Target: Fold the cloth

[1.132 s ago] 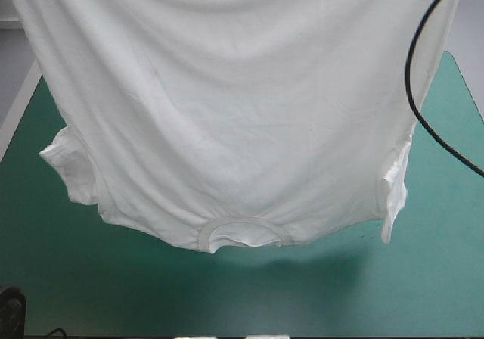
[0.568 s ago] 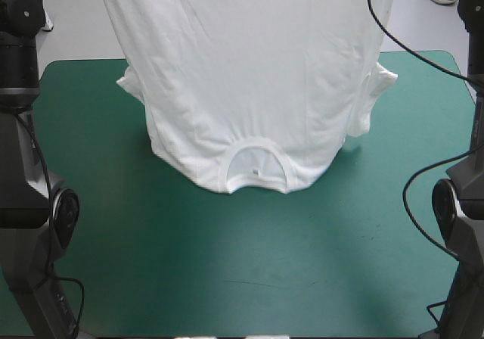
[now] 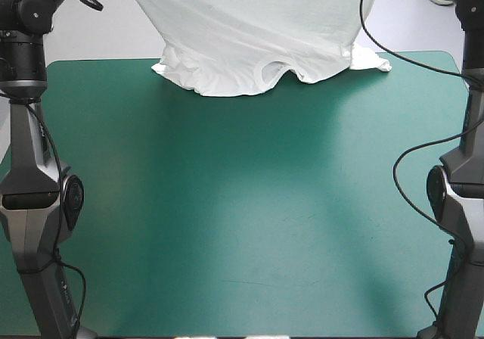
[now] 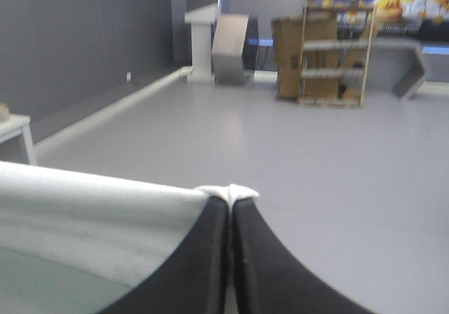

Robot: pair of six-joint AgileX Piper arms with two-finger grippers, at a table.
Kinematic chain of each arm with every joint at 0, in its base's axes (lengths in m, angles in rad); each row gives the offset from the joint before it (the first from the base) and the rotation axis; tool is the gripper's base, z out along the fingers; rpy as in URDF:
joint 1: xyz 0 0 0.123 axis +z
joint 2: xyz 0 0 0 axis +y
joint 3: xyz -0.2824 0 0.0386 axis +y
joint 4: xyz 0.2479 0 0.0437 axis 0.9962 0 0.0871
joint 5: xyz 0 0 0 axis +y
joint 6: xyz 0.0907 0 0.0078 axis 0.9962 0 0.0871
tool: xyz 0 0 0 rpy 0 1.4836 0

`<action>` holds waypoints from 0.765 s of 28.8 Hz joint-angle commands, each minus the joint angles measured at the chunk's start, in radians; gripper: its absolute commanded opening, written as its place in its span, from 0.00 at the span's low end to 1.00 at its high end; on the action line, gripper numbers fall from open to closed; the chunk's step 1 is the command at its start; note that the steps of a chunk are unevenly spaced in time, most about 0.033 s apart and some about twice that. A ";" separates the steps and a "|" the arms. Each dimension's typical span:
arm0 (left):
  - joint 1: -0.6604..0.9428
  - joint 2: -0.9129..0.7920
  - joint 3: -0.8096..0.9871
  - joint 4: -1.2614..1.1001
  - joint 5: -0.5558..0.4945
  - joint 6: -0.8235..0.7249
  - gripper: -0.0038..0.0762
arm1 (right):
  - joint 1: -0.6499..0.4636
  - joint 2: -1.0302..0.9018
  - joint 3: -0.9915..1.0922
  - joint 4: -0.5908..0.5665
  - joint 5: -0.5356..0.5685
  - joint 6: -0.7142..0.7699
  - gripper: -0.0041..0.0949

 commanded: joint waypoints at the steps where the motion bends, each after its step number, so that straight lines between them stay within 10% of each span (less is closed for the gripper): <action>1: 0.006 -0.068 -0.019 0.016 0.056 -0.075 0.07 | -0.011 -0.049 -0.009 -0.013 0.051 0.054 0.05; 10: -0.099 -0.057 0.160 0.005 0.159 -0.094 0.07 | 0.028 -0.049 0.078 0.004 0.215 0.063 0.05; 22: -0.160 -0.140 0.355 0.081 -0.125 -0.132 0.07 | 0.017 0.012 0.068 0.084 0.260 -0.003 0.05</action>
